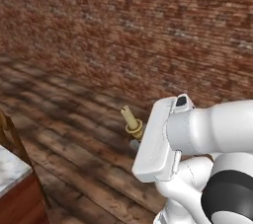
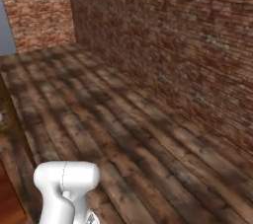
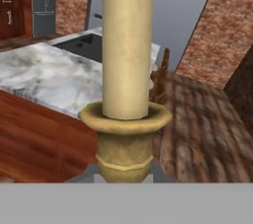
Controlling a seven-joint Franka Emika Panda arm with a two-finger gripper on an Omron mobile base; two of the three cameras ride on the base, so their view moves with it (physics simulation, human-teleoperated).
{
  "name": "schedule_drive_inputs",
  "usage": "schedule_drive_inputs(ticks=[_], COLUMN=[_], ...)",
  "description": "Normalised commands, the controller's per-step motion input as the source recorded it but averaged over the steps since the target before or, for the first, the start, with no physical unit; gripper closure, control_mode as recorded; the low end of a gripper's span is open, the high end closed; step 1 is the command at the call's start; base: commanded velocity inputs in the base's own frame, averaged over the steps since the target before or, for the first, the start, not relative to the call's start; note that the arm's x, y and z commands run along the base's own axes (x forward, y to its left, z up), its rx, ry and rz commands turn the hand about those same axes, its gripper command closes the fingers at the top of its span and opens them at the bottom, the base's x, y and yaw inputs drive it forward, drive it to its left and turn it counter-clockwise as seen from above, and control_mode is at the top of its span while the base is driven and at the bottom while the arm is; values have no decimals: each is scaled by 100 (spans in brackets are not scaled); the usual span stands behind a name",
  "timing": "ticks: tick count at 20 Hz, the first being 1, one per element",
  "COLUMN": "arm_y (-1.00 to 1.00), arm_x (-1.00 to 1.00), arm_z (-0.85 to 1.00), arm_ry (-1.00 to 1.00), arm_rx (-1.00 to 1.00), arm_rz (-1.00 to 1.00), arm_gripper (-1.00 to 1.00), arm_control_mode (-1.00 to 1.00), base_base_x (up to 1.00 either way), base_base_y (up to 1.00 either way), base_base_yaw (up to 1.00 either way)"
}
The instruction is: Get the candle and the beer from the cabinet and move them to the dining counter.
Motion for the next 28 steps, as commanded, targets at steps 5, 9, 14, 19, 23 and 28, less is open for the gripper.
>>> schedule_drive_inputs(ticks=[5, 9, 14, 19, 23, 28], arm_y=[0, 0, 0, 0, 0, 0], arm_x=[0, 0, 0, 0, 0, 0], arm_z=[0, 0, 0, 0, 0, 0], arm_ry=[0, 0, 0, 0, 0, 0], arm_rx=[0, 0, 0, 0, 0, 0], arm_rz=[0, 0, 0, 0, 0, 0], arm_gripper=[100, 100, 100, 100, 100, 100], arm_control_mode=[100, 100, 100, 100, 100, 100], base_base_x=[83, 87, 90, 94, 93, 90], base_base_y=[-44, -38, -32, -22, -15, -10], base_base_yaw=[38, 39, 41, 44, 47, 50])
